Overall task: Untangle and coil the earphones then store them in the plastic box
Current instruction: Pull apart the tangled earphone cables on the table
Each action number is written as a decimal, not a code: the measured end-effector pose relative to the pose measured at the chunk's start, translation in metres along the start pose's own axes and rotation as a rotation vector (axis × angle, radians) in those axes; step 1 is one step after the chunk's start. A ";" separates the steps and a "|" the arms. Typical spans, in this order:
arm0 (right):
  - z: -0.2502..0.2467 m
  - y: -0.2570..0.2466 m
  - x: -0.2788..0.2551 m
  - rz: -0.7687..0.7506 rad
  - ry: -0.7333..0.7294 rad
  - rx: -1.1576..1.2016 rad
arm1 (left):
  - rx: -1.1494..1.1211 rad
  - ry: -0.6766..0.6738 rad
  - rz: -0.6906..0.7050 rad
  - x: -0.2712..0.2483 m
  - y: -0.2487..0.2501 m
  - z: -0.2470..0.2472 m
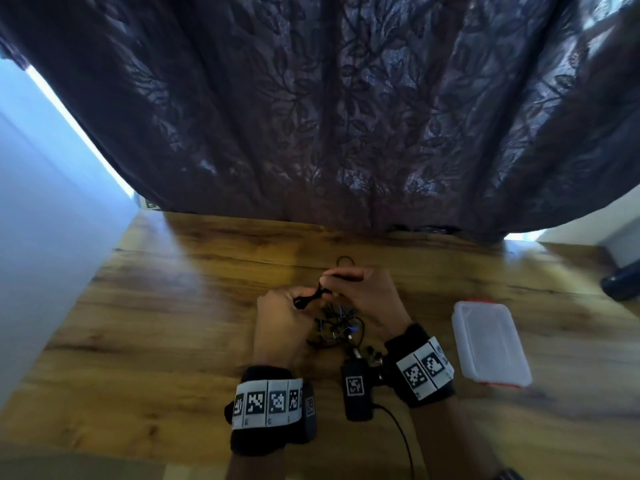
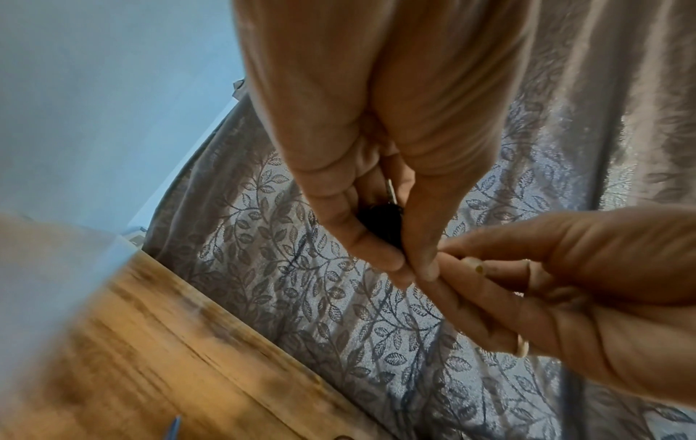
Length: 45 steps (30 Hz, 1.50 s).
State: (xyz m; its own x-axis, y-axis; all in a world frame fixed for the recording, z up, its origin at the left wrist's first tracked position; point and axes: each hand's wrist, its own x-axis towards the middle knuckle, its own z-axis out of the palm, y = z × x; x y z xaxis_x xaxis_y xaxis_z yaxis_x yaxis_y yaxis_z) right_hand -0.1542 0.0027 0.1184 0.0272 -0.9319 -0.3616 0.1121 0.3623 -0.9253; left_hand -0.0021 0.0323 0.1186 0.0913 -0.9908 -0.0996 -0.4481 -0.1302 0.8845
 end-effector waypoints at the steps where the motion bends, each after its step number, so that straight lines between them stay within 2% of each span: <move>1: -0.002 0.002 0.000 -0.012 0.005 -0.010 | 0.026 0.005 0.021 0.001 -0.003 0.002; 6: -0.018 0.029 -0.004 -0.084 -0.011 -0.005 | 0.088 0.061 0.168 -0.008 -0.022 0.022; 11: -0.042 0.057 -0.029 -0.195 0.027 -0.070 | 0.129 0.061 0.231 -0.034 -0.035 0.052; 18: -0.076 0.062 -0.071 -0.245 -0.002 -0.040 | -0.136 0.107 0.198 -0.084 -0.025 0.081; 25: -0.103 0.060 -0.094 -0.311 -0.123 -0.118 | -0.201 0.180 0.164 -0.111 -0.016 0.103; 28: -0.119 0.060 -0.096 -0.361 -0.148 -0.271 | -0.226 0.237 0.168 -0.119 -0.020 0.111; 30: -0.136 0.065 -0.085 -0.376 -0.072 -0.396 | -0.275 0.273 0.159 -0.124 -0.025 0.117; 33: -0.163 0.079 -0.052 -0.424 0.066 -0.892 | -0.343 0.310 0.140 -0.133 -0.030 0.121; 35: -0.166 0.087 -0.032 -0.345 0.013 -1.190 | -0.385 0.328 0.128 -0.135 -0.033 0.122; 38: -0.157 0.092 -0.016 -0.285 -0.059 -1.466 | -0.411 0.321 0.134 -0.136 -0.036 0.122; 43: -0.138 0.091 -0.004 -0.275 -0.151 -1.780 | -0.407 0.335 0.115 -0.133 -0.046 0.118; 45: -0.135 0.094 -0.001 -0.289 -0.167 -1.821 | -0.398 0.329 0.101 -0.130 -0.050 0.115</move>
State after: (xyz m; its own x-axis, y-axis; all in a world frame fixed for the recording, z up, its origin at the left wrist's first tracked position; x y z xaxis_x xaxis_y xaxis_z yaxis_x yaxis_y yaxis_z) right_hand -0.2780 0.0394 0.0161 0.3028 -0.9108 -0.2807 -0.9437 -0.3277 0.0453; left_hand -0.0936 0.1638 0.0355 0.3683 -0.9257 0.0868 -0.1029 0.0523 0.9933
